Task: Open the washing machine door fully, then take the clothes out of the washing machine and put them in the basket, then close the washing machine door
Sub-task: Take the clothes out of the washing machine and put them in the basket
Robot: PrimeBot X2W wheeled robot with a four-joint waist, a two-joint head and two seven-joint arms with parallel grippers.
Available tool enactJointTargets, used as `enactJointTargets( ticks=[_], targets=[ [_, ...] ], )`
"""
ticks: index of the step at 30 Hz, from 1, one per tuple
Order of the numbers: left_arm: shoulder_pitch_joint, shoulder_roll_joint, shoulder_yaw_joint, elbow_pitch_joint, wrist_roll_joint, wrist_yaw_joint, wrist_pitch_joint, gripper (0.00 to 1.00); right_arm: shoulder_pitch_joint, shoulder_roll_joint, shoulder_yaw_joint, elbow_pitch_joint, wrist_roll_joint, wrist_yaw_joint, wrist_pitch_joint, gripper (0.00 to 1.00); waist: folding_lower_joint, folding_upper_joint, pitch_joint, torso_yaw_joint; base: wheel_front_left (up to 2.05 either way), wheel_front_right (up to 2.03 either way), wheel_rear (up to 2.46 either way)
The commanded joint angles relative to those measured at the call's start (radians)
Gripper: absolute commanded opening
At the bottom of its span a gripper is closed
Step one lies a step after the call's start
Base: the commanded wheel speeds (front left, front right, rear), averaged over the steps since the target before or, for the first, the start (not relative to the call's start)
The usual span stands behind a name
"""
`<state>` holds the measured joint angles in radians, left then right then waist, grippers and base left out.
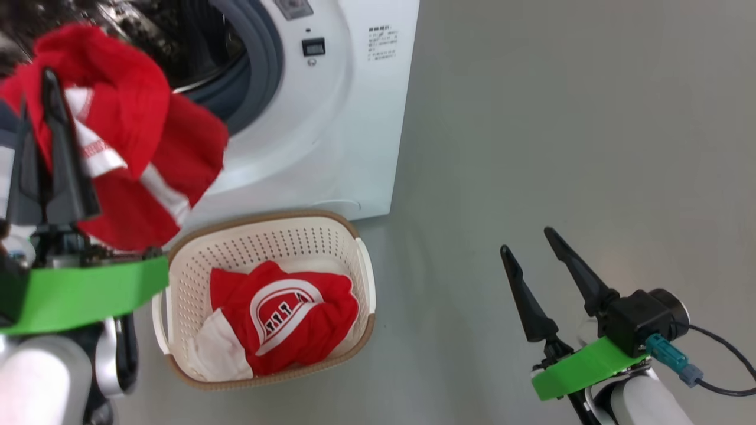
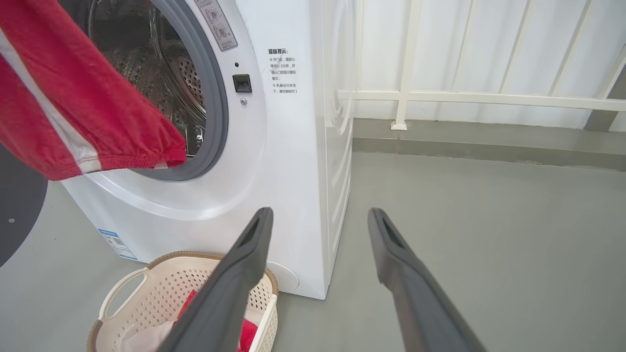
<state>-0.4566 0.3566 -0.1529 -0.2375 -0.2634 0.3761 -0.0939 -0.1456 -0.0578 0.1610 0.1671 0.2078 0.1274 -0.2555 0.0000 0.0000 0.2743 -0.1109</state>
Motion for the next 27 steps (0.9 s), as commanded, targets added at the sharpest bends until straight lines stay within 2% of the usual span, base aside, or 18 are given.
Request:
enactJointTargets(
  ticks=[1, 8, 15, 22, 27],
  targets=[
    [0.010, 0.038, 0.039, -0.042, 0.011, 0.011, -0.011, 0.00, 0.012, 0.001, 0.021, -0.017, -0.016, 0.003, -0.006, 1.00, 0.0000, 0.0000, -0.036, -0.001, 0.00, 0.00, 0.00],
    [0.090, 0.035, 0.045, -0.096, 0.011, 0.029, -0.025, 0.00, 0.037, 0.003, 0.023, -0.010, -0.020, 0.003, -0.006, 1.00, 0.0000, 0.0000, -0.084, -0.013, 0.00, 0.00, 0.00],
    [0.207, -0.001, 0.024, -0.092, -0.012, 0.046, -0.040, 0.00, 0.049, 0.005, 0.016, -0.015, -0.021, 0.003, -0.006, 1.00, 0.0000, 0.0000, -0.094, -0.018, 0.00, 0.00, 0.00],
    [0.299, -0.063, -0.012, -0.007, -0.058, 0.050, -0.057, 0.00, 0.038, 0.006, 0.020, -0.030, -0.020, 0.003, -0.006, 1.00, 0.0000, 0.0000, -0.058, -0.037, 0.00, 0.00, 0.00],
    [0.314, -0.112, -0.045, 0.123, -0.094, 0.021, -0.104, 0.00, 0.017, 0.007, 0.018, -0.042, -0.014, 0.003, -0.006, 1.00, 0.0000, 0.0000, -0.017, -0.051, 0.00, 0.00, 0.00]
  ],
)
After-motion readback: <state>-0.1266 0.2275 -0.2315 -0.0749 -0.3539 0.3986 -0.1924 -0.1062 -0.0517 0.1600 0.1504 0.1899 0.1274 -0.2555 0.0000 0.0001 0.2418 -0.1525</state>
